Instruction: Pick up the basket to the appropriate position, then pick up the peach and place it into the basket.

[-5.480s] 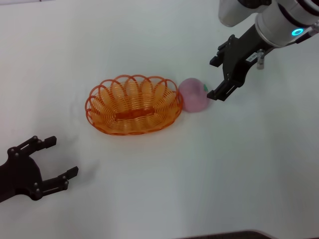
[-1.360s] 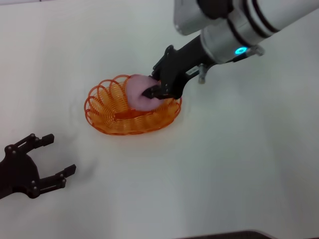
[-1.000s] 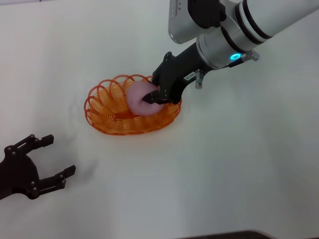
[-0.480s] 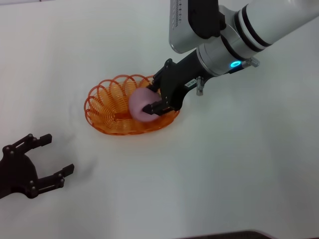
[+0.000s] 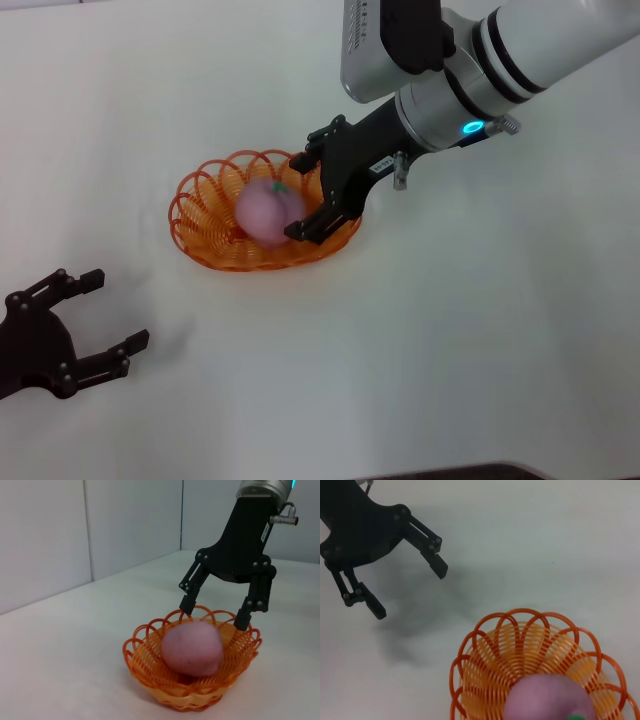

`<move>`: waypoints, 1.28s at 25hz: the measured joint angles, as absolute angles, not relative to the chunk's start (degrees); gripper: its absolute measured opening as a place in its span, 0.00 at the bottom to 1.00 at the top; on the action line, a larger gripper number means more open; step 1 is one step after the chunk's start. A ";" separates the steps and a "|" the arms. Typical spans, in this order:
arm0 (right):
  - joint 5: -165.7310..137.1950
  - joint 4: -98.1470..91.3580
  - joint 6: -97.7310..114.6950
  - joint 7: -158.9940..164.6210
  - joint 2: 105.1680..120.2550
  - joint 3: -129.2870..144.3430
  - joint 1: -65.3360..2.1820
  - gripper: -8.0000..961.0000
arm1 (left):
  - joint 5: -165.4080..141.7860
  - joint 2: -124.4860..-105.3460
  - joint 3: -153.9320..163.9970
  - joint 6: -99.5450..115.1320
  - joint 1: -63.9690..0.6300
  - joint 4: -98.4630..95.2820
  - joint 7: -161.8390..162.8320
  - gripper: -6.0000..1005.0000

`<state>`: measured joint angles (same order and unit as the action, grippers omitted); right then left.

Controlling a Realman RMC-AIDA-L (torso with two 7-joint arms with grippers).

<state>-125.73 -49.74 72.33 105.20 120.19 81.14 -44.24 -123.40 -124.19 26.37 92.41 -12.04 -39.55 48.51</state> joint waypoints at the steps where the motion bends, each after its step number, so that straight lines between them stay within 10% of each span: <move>1: -125.37 -49.83 72.35 105.19 120.14 81.09 -44.12 0.80 | -123.40 -124.19 26.32 92.43 -12.04 -39.55 48.51 0.88; 5: -123.24 -51.36 72.72 104.30 119.78 79.77 -42.43 0.96 | -123.40 -124.19 25.77 92.58 -12.03 -39.48 48.51 0.88; 32: -115.07 -47.79 89.41 72.44 119.81 48.11 -18.83 0.97 | -123.29 -124.10 22.49 95.28 -11.93 -37.82 48.51 0.88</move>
